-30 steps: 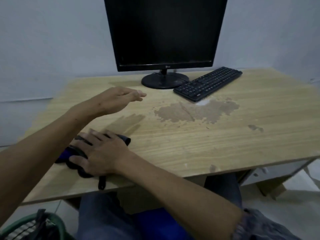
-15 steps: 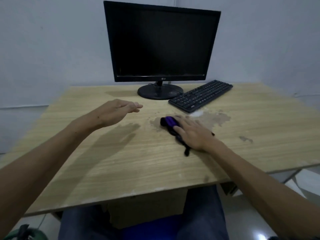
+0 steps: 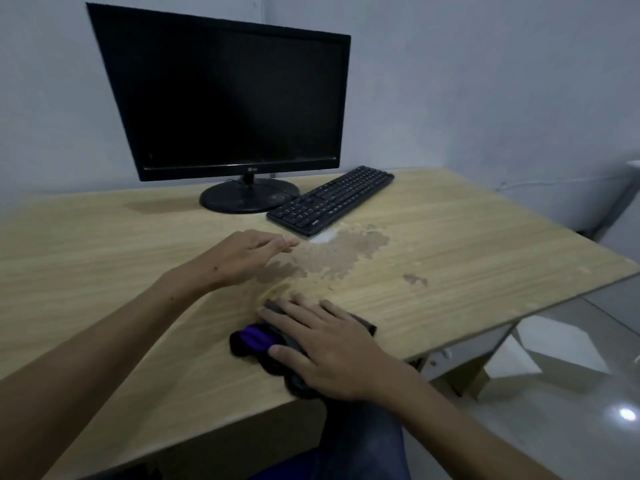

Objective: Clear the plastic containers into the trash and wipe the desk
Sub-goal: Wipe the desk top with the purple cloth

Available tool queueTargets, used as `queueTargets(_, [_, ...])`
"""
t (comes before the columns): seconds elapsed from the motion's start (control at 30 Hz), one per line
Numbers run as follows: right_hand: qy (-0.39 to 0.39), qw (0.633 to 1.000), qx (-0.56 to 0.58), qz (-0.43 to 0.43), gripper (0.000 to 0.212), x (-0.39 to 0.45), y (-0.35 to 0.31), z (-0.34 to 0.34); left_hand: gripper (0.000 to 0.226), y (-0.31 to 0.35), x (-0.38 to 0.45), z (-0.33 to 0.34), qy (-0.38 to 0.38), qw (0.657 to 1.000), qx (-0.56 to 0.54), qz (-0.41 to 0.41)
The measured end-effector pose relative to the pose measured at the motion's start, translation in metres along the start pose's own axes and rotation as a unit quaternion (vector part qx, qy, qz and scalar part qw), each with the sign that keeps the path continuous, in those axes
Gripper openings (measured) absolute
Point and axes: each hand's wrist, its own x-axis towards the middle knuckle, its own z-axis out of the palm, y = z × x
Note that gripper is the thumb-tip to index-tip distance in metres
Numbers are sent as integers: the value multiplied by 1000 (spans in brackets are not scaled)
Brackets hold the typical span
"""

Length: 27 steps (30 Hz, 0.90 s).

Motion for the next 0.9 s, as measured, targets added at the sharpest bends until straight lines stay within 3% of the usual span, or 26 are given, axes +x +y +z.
queueTargets(0.1, [-6, 1000, -5, 30, 57, 11, 39, -7, 38, 9, 21, 11, -6, 1000, -21, 9])
queueTargets(0.3, [-23, 966, -11, 257, 64, -12, 196, -35, 53, 31, 66, 39, -31, 999, 0, 45])
queueTargets(0.43, [-1, 924, 0, 384, 60, -27, 280, -50, 41, 49, 97, 63, -42, 996, 24, 73])
queueTargets(0.53, [2, 938, -8, 346, 66, -16, 272, -53, 41, 57, 121, 75, -43, 995, 20, 88])
queueTargets(0.73, [-5, 993, 12, 115, 82, 8, 150, -35, 38, 68, 173, 73, -34, 995, -12, 93])
queueTargets(0.9, [50, 983, 144, 106, 72, 10, 171, -42, 40, 68, 194, 71, -36, 995, -25, 91])
